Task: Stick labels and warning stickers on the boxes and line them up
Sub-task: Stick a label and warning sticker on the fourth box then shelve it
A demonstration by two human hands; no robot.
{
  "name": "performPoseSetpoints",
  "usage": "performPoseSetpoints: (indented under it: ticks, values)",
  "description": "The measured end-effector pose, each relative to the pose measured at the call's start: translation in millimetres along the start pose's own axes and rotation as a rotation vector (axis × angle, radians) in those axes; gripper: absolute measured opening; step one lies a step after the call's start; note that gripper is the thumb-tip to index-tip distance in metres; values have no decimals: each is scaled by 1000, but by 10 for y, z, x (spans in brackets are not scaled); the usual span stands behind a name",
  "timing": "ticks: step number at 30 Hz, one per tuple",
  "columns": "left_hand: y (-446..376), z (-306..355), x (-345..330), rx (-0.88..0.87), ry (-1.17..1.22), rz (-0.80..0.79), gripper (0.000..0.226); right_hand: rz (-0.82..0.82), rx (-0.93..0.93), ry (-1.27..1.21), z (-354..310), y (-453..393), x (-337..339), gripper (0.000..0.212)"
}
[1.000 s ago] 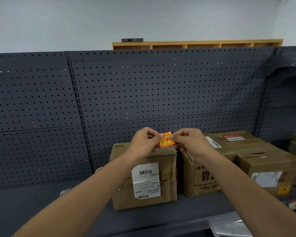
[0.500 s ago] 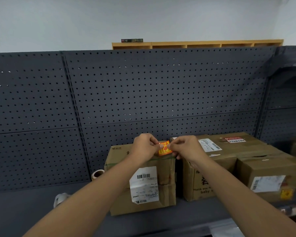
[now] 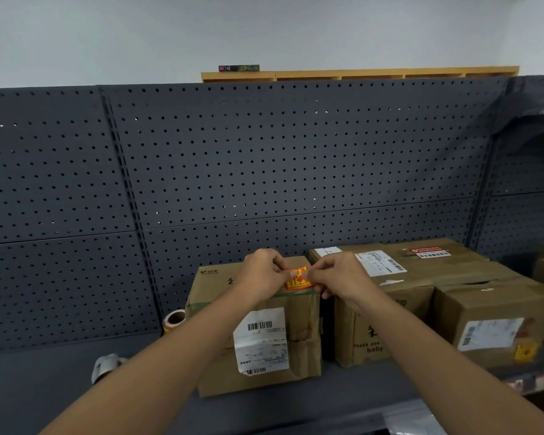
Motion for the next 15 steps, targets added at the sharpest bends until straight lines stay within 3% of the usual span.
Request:
performPoseSetpoints:
  ticks: [15]
  values:
    - [240, 63, -146, -152, -113, -35, 16, 28, 45, 134, 39, 125, -5, 9]
Point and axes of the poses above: each hand's wrist, its own y-axis away from the middle knuckle, its own x-axis out of the back of the hand, z = x × y, the point moved 7 cm from there along -y, towards the middle knuckle, and after that the axes turned 13 degrees about z, right-handed, at the moved point
